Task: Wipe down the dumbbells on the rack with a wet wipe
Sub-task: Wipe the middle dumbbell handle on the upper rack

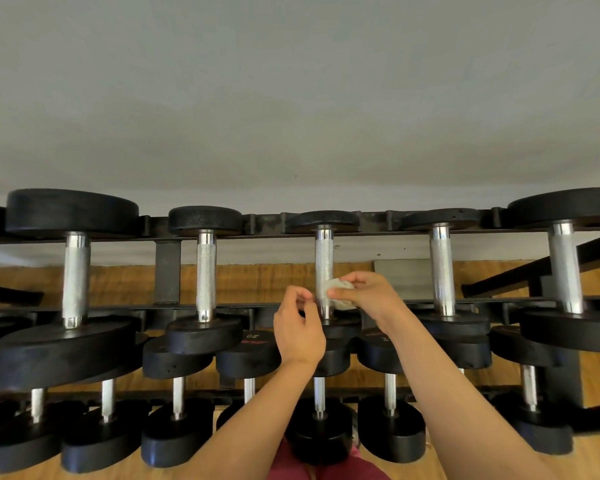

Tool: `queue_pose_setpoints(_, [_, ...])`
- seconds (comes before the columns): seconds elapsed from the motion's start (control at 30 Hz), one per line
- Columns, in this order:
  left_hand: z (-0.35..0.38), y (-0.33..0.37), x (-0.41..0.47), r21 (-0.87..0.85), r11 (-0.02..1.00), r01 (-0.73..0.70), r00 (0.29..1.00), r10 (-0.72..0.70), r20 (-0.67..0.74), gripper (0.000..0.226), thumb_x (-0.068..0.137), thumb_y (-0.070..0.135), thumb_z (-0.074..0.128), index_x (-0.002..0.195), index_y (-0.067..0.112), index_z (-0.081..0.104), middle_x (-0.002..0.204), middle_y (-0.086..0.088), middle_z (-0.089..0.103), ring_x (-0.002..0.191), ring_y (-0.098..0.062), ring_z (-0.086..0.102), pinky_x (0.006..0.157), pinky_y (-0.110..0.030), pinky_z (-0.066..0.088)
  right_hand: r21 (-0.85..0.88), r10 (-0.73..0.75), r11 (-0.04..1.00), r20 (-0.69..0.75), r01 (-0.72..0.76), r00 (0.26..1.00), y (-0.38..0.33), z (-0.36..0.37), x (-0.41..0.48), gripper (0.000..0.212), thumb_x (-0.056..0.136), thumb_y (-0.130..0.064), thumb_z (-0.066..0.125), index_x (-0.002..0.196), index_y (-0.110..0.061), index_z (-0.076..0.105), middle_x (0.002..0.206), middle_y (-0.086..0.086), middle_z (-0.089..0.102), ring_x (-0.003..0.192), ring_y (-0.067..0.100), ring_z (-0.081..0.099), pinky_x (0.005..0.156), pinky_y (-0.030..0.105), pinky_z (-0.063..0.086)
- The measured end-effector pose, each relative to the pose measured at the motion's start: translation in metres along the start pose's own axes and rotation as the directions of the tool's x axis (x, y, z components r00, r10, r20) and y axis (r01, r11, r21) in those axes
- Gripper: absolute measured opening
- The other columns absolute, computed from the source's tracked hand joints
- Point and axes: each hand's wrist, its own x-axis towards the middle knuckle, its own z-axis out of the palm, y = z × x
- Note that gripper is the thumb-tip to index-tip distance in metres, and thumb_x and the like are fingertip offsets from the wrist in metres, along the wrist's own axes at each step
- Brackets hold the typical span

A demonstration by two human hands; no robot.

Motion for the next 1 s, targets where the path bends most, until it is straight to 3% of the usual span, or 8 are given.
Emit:
queue_pose_setpoints(0.13, [-0.001, 0.001, -0.001, -0.003, 1.0, -0.014, 1.0, 0.014, 0.009, 0.02, 0.092, 0.005, 0.048, 0.082, 0.021, 0.053, 0.073, 0.004, 0.06, 0.067, -0.01, 0.055, 0.058, -0.015, 0.041, -0.103, -0.015, 0.995, 0.045, 0.02, 0.999, -0.003, 0.008, 0.001, 0.036, 0.074, -0.022, 0.083, 0.103, -0.011, 0.066, 0.099, -0.001, 0.067, 0.089, 0.009, 0.062, 0.067, 0.018, 0.042])
queue_pose_setpoints(0.33, [-0.001, 0.001, 0.001, 0.009, 1.0, -0.002, 1.0, 0.002, 0.014, 0.019, 0.092, 0.005, 0.048, 0.083, 0.021, 0.053, 0.074, 0.004, 0.06, 0.069, -0.012, 0.056, 0.061, -0.02, 0.042, 0.019, -0.044, 0.999, -0.109, 0.047, 0.993, 0.004, 0.006, -0.002, 0.024, 0.069, -0.014, 0.086, 0.084, -0.01, 0.067, 0.086, 0.001, 0.068, 0.079, 0.014, 0.063, 0.063, 0.02, 0.047])
queue_pose_setpoints(0.4, [-0.001, 0.0, 0.0, 0.015, 1.0, -0.003, 1.0, 0.003, 0.018, 0.018, 0.092, 0.006, 0.048, 0.083, 0.021, 0.053, 0.075, 0.004, 0.06, 0.07, -0.012, 0.056, 0.063, -0.022, 0.043, 0.079, -0.054, 0.995, -0.114, 0.063, 0.992, 0.004, 0.002, -0.005, 0.022, 0.072, -0.011, 0.084, 0.085, -0.011, 0.066, 0.086, 0.001, 0.068, 0.076, 0.011, 0.063, 0.06, 0.018, 0.047])
queue_pose_setpoints(0.63, [-0.001, 0.0, 0.0, 0.007, 1.0, -0.002, 1.0, 0.001, 0.026, 0.016, 0.092, 0.006, 0.048, 0.086, 0.02, 0.054, 0.076, 0.006, 0.059, 0.07, -0.009, 0.055, 0.065, -0.024, 0.045, 0.15, -0.113, 0.978, -0.211, 0.146, 0.971, 0.007, 0.014, 0.001, 0.021, 0.078, -0.012, 0.078, 0.092, -0.009, 0.061, 0.096, 0.007, 0.066, 0.088, 0.019, 0.062, 0.07, 0.023, 0.048])
queue_pose_setpoints(0.73, [-0.002, -0.001, 0.0, 0.003, 1.0, -0.004, 1.0, 0.004, 0.023, 0.016, 0.092, 0.007, 0.049, 0.085, 0.021, 0.054, 0.078, 0.005, 0.06, 0.072, -0.01, 0.057, 0.067, -0.026, 0.047, 0.1, -0.166, 0.978, -0.162, 0.184, 0.973, 0.011, 0.017, 0.0, 0.02, 0.079, -0.018, 0.078, 0.085, -0.005, 0.064, 0.086, 0.012, 0.063, 0.081, 0.021, 0.06, 0.073, 0.028, 0.048])
queue_pose_setpoints(0.83, [0.0, -0.003, 0.001, 0.007, 1.0, -0.011, 1.0, 0.011, 0.028, 0.017, 0.092, 0.008, 0.049, 0.085, 0.022, 0.053, 0.076, 0.004, 0.06, 0.07, -0.012, 0.057, 0.065, -0.028, 0.046, 0.137, -0.181, 0.972, -0.077, 0.19, 0.98, 0.015, 0.014, -0.007, 0.012, 0.083, -0.023, 0.074, 0.09, -0.014, 0.073, 0.095, 0.006, 0.07, 0.095, 0.019, 0.064, 0.084, 0.029, 0.049])
queue_pose_setpoints(0.93, [0.0, -0.003, 0.001, 0.007, 1.0, -0.012, 0.999, 0.012, 0.03, 0.018, 0.092, 0.007, 0.049, 0.084, 0.023, 0.053, 0.073, 0.004, 0.058, 0.064, -0.012, 0.052, 0.061, -0.025, 0.041, 0.161, -0.194, 0.968, 0.006, 0.191, 0.981, 0.019, 0.009, -0.013, 0.014, 0.087, -0.017, 0.07, 0.097, -0.024, 0.074, 0.102, -0.003, 0.07, 0.102, 0.015, 0.063, 0.089, 0.029, 0.049])
queue_pose_setpoints(1.0, [0.0, -0.003, 0.001, 0.004, 1.0, -0.01, 0.999, 0.009, 0.032, 0.018, 0.092, 0.008, 0.049, 0.083, 0.023, 0.052, 0.072, 0.005, 0.057, 0.062, -0.011, 0.05, 0.06, -0.024, 0.039, 0.115, -0.239, 0.964, -0.026, 0.24, 0.971, 0.022, 0.01, -0.013, 0.019, 0.085, -0.009, 0.07, 0.099, -0.022, 0.071, 0.104, -0.003, 0.068, 0.101, 0.014, 0.064, 0.088, 0.028, 0.052])
